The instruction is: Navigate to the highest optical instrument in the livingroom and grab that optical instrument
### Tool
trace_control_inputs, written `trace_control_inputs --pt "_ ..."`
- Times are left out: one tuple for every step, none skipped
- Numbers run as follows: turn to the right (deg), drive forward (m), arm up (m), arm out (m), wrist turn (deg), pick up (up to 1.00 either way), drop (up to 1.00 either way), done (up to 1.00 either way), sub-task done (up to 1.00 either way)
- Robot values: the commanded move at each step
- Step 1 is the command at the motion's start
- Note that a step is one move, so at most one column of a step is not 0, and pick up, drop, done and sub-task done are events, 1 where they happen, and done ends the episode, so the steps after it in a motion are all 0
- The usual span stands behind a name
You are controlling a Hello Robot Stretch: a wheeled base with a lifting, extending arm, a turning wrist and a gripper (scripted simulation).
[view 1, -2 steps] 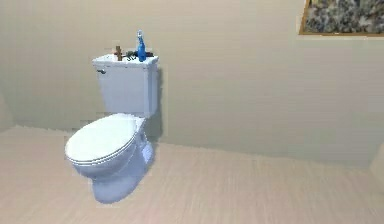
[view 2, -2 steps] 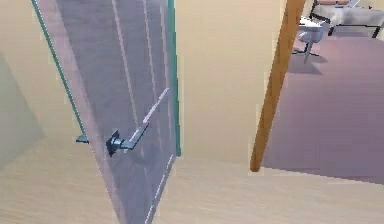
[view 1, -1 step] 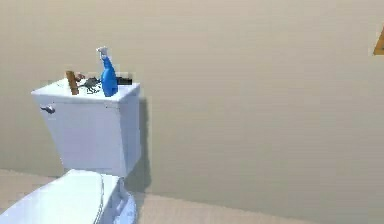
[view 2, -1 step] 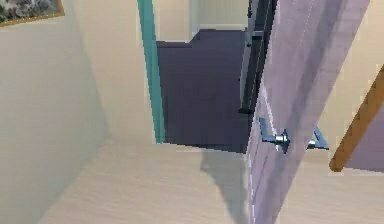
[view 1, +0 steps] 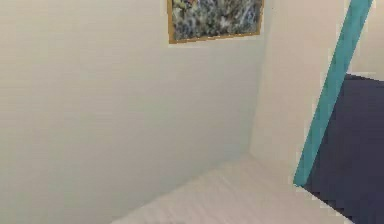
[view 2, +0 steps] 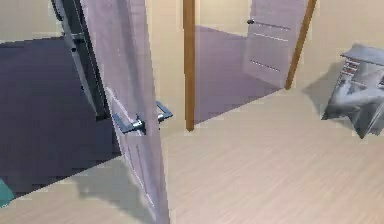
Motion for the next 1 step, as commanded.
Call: trace_control_inputs --pt "27.0 0.0 0.0 0.0 0.0 0.0 0.0 0.0 0.0"
